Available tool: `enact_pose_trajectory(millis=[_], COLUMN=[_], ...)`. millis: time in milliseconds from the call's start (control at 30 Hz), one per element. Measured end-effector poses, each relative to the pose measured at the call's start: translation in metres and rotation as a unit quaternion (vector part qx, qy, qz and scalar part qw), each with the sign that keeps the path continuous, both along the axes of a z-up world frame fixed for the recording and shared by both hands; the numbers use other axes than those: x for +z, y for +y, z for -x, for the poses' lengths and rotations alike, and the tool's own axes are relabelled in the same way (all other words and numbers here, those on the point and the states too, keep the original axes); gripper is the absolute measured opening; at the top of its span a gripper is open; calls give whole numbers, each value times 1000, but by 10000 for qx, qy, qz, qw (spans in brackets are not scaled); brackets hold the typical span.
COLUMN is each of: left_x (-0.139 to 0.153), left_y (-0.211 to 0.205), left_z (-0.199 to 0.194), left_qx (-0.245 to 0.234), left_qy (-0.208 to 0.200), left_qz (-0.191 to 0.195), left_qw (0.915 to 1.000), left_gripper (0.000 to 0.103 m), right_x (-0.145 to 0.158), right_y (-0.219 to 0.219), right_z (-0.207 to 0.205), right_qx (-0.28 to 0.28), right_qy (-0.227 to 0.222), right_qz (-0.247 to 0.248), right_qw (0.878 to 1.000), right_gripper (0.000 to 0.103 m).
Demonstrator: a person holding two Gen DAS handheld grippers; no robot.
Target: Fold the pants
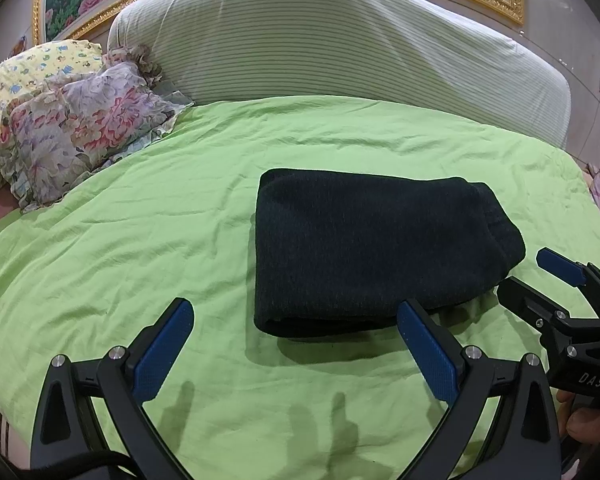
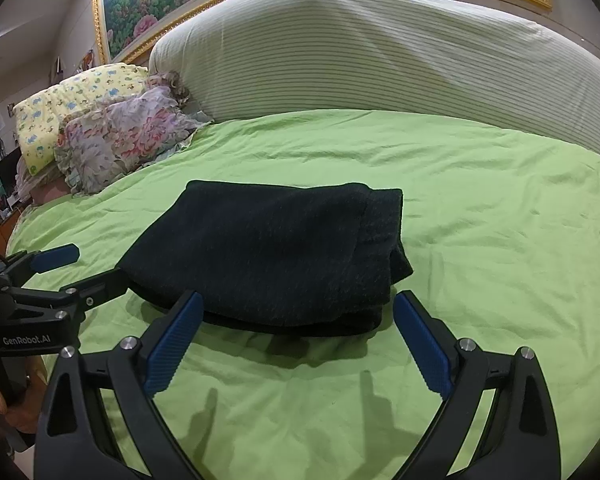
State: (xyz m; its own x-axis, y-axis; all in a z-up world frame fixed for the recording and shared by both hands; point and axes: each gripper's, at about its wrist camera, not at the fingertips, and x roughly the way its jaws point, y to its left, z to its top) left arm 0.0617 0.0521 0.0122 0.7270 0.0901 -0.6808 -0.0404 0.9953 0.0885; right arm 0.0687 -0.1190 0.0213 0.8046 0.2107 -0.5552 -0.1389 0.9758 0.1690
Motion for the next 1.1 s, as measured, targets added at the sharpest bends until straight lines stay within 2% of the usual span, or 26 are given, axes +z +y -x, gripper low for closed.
enact_pose_trajectory(millis=[567,767,1100], left_x=[-3,2,6], left_y=[-1,3,-3], left_z=[-9,-6,-9], left_qx=[-8,175,41], left_qy=[180,-41,-239], left_qz=[14,-60,-99], left_qw=[9998,9998,9997], left_gripper=[102,100,99], right_x=[1,2,8], right_y=[-2,-6,-5], right_z=[-3,-4,-9], right_qx=[-3,-24,14], right_qy=[10,9,-11], right_qz=[17,24,54], right_qw=[10000,10000,10000], right_gripper=[96,96,96])
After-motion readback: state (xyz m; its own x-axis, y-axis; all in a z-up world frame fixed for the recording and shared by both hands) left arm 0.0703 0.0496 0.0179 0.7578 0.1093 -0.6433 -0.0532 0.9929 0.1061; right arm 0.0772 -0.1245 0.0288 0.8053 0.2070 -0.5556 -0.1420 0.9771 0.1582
